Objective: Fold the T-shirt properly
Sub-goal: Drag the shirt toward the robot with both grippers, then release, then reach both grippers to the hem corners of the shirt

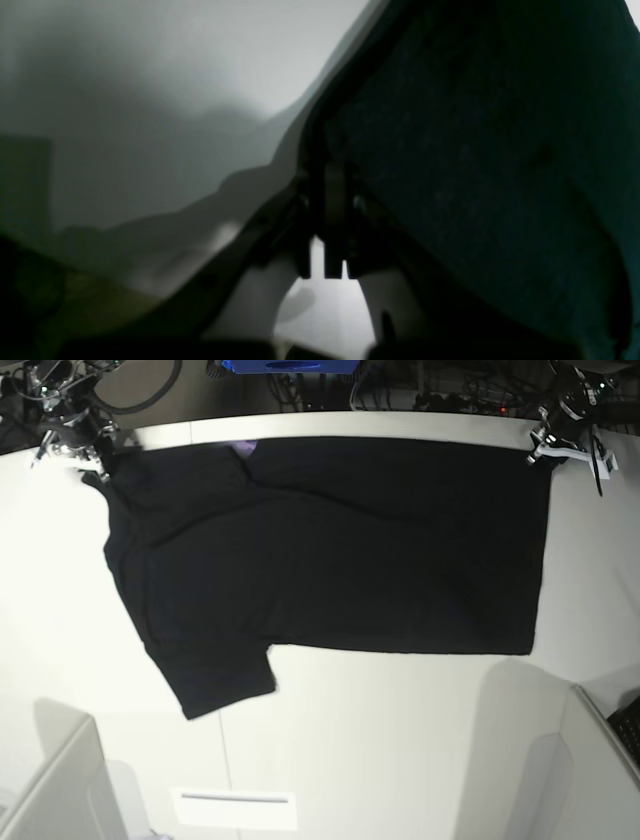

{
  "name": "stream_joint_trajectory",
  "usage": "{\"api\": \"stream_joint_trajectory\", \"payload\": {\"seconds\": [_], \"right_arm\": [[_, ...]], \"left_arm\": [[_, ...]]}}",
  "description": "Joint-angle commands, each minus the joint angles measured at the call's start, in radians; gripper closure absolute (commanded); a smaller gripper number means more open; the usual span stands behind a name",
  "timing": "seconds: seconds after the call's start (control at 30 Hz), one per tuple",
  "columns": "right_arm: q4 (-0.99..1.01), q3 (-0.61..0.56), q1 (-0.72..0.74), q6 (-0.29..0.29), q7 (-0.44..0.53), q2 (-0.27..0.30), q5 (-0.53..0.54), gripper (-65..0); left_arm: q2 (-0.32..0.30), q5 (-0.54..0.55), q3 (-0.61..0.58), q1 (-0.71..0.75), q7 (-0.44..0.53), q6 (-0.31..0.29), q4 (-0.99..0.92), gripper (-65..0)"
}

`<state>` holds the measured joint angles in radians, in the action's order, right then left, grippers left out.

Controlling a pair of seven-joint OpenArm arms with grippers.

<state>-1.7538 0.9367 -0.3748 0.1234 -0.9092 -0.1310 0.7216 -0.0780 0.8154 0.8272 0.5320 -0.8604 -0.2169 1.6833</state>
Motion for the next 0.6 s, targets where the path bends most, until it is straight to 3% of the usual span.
{"api": "stream_joint_trajectory", "payload": {"seconds": [0.0,0.03,0.07,0.13,0.2,0.27,0.37,0.47,0.57], "right_arm": [[-0.021,0.006,-0.002,0.005,0.019,0.011,0.011,0.0],[-0.021,0.006,-0.002,0.005,0.019,0.011,0.011,0.0],[-0.021,0.006,-0.002,0.005,0.019,0.011,0.011,-5.4],[-0.033,0.008,-0.01,0.005,0.02,0.011,0.011,-23.3],[-0.074,0.009,-0.03,0.005,0.028,0.006,0.011,-33.3],[-0.114,0.009,-0.039,0.005,0.028,0.004,0.013,-32.0],[-0.139,0.009,-0.037,0.005,0.028,0.004,0.013,-30.6],[-0.14,0.009,-0.016,0.005,0.028,0.009,0.008,-30.6],[-0.14,0.0,0.041,0.005,0.028,0.012,0.006,-31.1]], "left_arm": [[-0.013,0.011,0.01,0.009,0.017,-0.008,0.045,0.0],[-0.012,0.009,0.011,0.021,0.017,-0.006,0.064,0.0],[-0.015,0.009,0.011,0.032,0.017,-0.006,0.077,0.0],[-0.016,0.009,0.016,0.044,0.017,-0.006,0.11,-2.0],[-0.012,0.009,0.057,0.046,0.017,-0.006,0.133,-19.3],[-0.012,0.009,0.097,0.043,0.017,-0.006,0.142,-33.7],[-0.016,0.011,0.136,0.04,0.017,-0.006,0.142,-48.1],[-0.016,0.009,0.166,0.04,0.017,-0.006,0.142,-55.5],[-0.016,0.009,0.2,0.038,0.017,-0.006,0.142,-56.4]]}}
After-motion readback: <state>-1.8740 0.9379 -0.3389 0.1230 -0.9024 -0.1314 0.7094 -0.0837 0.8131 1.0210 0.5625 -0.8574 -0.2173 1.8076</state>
